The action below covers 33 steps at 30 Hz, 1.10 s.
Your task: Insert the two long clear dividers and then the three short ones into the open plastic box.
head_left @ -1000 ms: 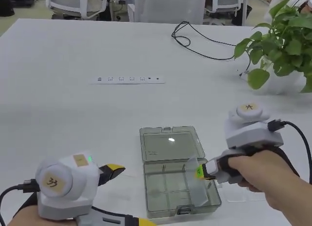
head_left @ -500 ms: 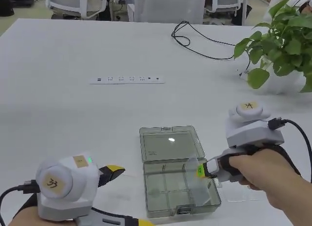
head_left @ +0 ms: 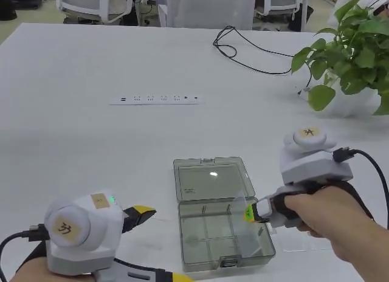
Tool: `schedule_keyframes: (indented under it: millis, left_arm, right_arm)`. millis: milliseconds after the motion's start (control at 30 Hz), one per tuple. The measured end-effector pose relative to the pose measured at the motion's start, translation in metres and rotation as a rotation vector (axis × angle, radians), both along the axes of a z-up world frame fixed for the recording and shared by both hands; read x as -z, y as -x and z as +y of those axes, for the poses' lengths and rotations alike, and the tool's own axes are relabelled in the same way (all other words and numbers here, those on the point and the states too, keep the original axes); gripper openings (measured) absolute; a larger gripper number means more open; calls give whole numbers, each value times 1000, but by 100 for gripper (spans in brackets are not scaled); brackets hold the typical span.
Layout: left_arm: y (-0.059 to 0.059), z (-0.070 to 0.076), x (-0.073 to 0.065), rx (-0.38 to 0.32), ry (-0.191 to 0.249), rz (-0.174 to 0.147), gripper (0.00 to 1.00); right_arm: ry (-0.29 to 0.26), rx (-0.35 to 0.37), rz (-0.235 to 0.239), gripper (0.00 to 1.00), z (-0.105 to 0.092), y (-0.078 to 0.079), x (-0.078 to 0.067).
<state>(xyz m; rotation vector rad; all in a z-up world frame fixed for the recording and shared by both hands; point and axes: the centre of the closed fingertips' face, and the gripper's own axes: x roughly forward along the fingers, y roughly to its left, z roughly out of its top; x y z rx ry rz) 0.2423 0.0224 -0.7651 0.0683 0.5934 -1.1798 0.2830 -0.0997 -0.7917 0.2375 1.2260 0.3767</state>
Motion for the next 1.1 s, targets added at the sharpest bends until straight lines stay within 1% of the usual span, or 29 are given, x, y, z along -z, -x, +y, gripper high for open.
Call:
schedule_keyframes:
  millis: [67, 267, 400, 667, 1100]
  left_arm:
    - [0, 0, 0, -3, 1, 4, 96]
    - [0, 1, 1, -1, -2, 1, 96]
    - [0, 0, 1, 0, -3, 1, 97]
    - [1, 1, 1, 4, -6, -4, 98]
    - [-1, 1, 1, -2, -7, -2, 97]
  right_arm:
    - [5, -6, 0, 7, 0, 0, 1]
    - [13, -21, -6, 7, 1, 0, 0]
    - [15, -43, -14, 7, 7, 1, -1]
    - [11, -80, -25, 8, 13, -1, 5]
    - [-34, -76, -27, 9, 14, 0, 16]
